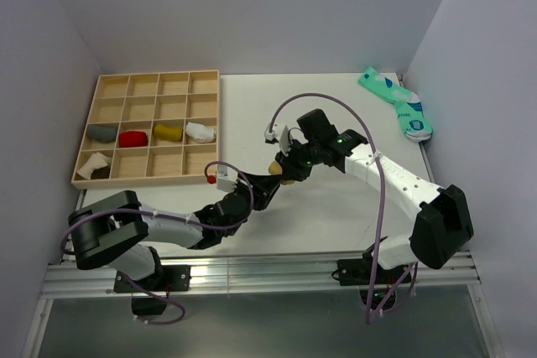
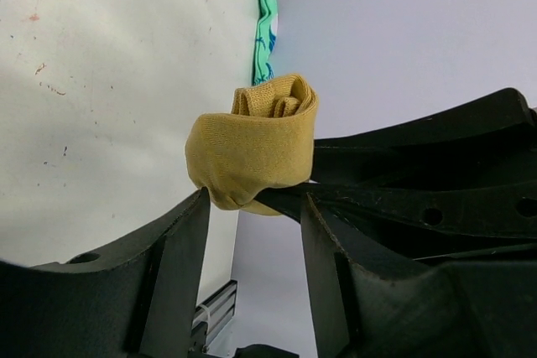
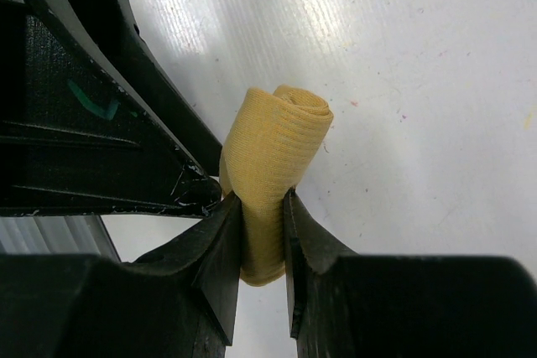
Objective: Roll the socks
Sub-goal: Place the sock in the storage box.
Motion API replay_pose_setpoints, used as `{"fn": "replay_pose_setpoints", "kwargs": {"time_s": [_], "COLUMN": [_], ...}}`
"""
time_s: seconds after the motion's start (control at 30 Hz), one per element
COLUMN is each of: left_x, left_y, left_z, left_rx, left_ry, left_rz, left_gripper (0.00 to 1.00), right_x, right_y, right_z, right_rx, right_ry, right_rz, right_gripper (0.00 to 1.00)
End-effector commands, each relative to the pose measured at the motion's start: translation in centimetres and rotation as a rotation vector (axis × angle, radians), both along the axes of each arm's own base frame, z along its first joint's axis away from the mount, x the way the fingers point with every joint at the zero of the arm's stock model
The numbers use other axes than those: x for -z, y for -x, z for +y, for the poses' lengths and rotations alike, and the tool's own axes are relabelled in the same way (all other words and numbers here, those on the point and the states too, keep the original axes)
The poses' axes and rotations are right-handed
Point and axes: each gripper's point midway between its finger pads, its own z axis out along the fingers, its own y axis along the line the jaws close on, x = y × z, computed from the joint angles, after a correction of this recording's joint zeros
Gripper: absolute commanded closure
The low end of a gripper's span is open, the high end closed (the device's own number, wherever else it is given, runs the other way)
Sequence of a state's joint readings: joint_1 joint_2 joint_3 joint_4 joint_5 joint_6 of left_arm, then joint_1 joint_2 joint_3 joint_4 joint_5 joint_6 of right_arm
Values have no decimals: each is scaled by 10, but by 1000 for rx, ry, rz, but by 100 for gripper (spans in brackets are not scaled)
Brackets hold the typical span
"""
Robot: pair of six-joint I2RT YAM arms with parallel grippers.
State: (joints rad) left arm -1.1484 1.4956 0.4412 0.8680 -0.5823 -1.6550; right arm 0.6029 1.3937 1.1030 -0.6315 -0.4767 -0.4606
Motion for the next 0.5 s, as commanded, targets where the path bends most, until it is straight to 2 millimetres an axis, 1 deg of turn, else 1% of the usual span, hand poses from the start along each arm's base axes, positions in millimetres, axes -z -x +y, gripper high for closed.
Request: {"fn": "replay_pose_setpoints", "kwargs": {"time_s": [0.0,0.07,0.13,0.2,0.23,0.33,0.47], "left_x": [-35,-33,-37,-31,-32,-37,-34], "left_y": [-9,-8,-7,-8,-8,-9,-10], "left_z": [7,13,19,21,22,21,14], "left_rx": [-49,-56,-69,-82,-86,-85,-73], "left_ry": [85,83,111,90,93,102,84], "left_rz": [-69,-64,-67,-42,-50,-61,-35], "left_gripper": [47,47,47,46,45,45,45], "right_x": [-8,-10,-13,-14,-17,-18,-20], "right_y": [16,16,14,14,13,12,11], "right_z": [11,10,10,10,11,11,11], "right_rx": [-41,-39,-34,-34,-30,-25,-23], "right_ry": [-47,-49,-52,-54,-58,-55,-55], "right_rz": [8,-2,-15,-15,-22,-29,-39], "right_gripper": [94,95,95,95,95,95,95]}}
